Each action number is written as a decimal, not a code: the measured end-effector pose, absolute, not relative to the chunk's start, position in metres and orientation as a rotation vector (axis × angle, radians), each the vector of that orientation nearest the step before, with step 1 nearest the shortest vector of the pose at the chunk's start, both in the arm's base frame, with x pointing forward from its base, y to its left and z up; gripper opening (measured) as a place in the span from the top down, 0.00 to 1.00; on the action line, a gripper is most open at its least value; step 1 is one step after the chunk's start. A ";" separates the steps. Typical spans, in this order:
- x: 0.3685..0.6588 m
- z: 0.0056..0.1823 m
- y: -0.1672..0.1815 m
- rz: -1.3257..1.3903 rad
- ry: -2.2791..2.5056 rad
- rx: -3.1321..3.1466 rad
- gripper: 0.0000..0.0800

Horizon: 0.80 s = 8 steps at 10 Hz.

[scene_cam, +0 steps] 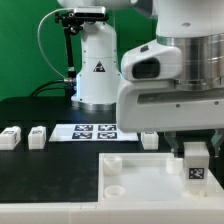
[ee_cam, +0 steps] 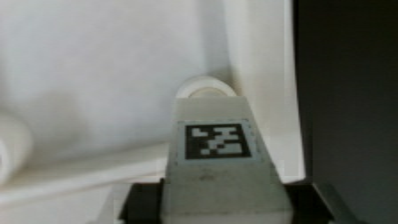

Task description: Assemble one leg

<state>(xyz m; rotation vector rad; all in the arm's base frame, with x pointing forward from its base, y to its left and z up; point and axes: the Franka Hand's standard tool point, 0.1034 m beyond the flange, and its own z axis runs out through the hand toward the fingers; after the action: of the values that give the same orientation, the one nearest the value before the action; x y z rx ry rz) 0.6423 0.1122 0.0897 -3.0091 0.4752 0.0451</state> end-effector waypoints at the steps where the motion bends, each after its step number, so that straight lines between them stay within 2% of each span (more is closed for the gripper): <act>1: 0.640 0.090 0.112 0.015 0.730 -2.954 0.64; 5: 0.640 0.089 0.111 0.028 1.619 -2.548 0.64; 8: 0.638 0.088 0.119 0.055 2.018 -2.259 0.64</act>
Offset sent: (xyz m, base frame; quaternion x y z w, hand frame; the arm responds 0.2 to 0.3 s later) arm 0.0059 0.0129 -0.0068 0.0971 0.0196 0.4054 0.9088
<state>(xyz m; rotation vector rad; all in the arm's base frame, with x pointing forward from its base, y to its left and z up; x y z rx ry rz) 0.6380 0.1191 0.0879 -2.2592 2.0184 0.0546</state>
